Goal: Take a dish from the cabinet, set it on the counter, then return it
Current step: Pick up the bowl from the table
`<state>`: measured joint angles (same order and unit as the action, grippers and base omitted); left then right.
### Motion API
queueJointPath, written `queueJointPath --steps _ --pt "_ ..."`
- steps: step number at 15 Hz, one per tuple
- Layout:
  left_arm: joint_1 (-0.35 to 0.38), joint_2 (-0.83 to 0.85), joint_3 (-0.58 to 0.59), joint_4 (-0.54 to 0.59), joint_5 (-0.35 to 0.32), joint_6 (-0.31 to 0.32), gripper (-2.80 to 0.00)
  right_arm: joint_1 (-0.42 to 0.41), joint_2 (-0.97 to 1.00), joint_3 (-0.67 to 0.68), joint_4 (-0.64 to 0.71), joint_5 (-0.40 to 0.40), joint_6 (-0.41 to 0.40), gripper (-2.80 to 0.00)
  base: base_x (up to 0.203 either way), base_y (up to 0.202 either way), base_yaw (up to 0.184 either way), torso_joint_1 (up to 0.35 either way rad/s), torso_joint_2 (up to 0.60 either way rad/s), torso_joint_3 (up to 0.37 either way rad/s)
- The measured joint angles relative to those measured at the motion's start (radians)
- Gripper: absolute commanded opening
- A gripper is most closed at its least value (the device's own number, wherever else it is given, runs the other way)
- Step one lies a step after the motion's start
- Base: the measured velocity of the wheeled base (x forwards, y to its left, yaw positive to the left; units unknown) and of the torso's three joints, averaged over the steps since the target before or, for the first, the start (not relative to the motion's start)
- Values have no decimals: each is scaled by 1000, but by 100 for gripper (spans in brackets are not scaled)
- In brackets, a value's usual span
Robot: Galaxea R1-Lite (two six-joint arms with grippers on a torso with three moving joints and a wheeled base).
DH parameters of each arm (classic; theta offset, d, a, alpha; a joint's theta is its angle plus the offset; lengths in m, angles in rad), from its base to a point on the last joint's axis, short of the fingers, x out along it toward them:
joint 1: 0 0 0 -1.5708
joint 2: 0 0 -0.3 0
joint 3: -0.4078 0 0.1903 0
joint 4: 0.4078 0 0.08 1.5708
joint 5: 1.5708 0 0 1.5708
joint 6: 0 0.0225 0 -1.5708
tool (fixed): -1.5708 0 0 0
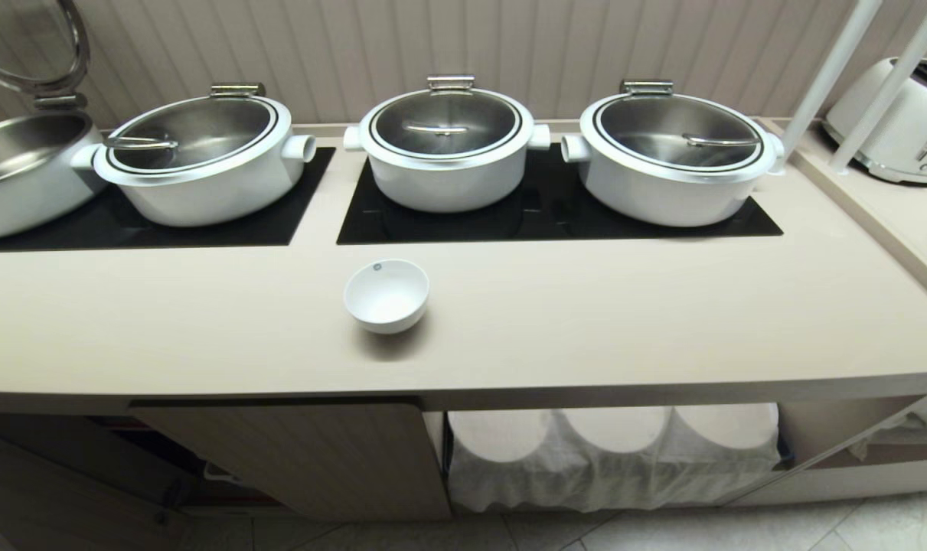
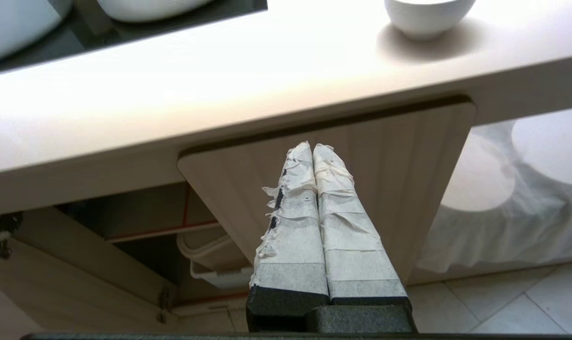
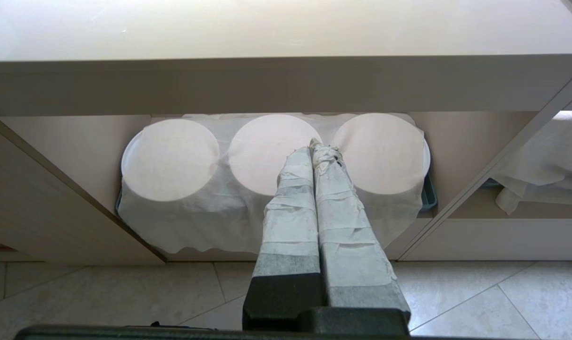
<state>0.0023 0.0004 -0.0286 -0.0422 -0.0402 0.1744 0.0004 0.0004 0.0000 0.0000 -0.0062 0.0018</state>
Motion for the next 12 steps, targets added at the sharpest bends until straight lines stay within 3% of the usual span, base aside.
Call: queueJointPath --steps 4,12 --pt "0 0 -113 93 -8 32 -280 0 0 0 0 0 0 -280 0 0 0 0 0 0" --pt "0 27 -354 309 -68 6 -280 0 0 0 0 0 0 -280 0 0 0 0 0 0"
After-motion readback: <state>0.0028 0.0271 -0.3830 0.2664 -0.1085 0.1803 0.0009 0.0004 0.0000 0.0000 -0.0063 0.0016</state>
